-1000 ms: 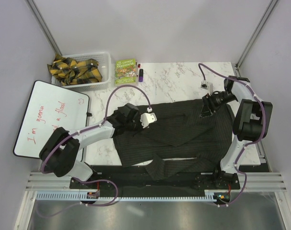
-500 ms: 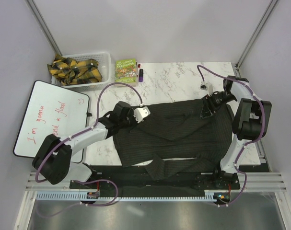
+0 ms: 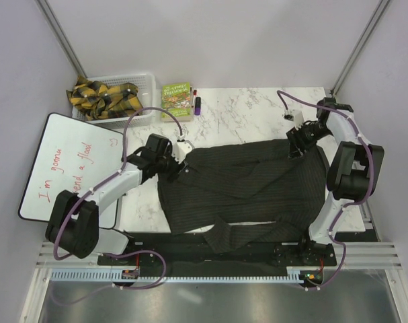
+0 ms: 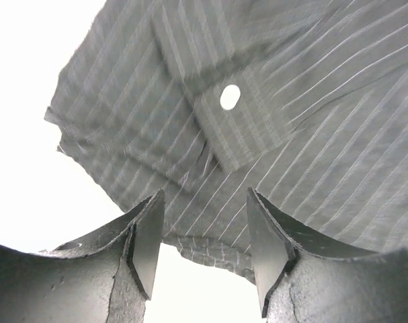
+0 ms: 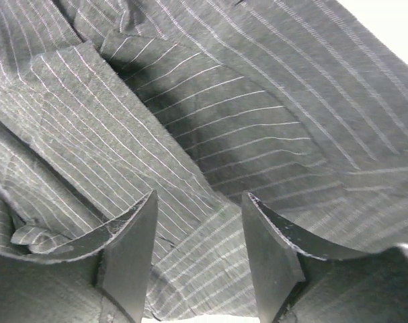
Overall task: Fold and stack the long sleeve shirts
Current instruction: Fold the shirt
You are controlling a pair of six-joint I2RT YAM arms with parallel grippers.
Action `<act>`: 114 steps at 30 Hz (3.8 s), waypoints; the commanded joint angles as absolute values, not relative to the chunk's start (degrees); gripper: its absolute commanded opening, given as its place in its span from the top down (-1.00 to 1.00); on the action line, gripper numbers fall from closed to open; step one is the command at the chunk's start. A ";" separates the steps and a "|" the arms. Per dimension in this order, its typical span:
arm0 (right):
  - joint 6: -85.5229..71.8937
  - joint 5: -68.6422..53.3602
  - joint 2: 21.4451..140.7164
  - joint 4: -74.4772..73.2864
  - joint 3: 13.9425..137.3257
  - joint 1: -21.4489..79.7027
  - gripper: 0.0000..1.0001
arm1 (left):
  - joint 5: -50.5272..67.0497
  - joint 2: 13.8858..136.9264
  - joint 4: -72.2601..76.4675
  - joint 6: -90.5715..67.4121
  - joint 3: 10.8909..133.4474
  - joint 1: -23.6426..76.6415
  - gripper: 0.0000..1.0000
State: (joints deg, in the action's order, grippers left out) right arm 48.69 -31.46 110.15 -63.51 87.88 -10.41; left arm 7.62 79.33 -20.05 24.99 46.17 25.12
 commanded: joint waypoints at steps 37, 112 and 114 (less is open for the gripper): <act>41.49 -27.33 110.91 -59.68 87.80 -0.88 0.14 | 24.26 101.94 -28.56 21.62 77.25 13.18 -0.01; 41.92 -24.96 118.04 -56.16 83.50 -0.35 0.37 | 20.57 116.55 -31.64 16.61 90.53 14.77 0.73; 41.57 -24.87 118.04 -55.99 83.41 -0.35 0.37 | 19.96 114.71 -31.55 16.79 90.44 14.76 0.91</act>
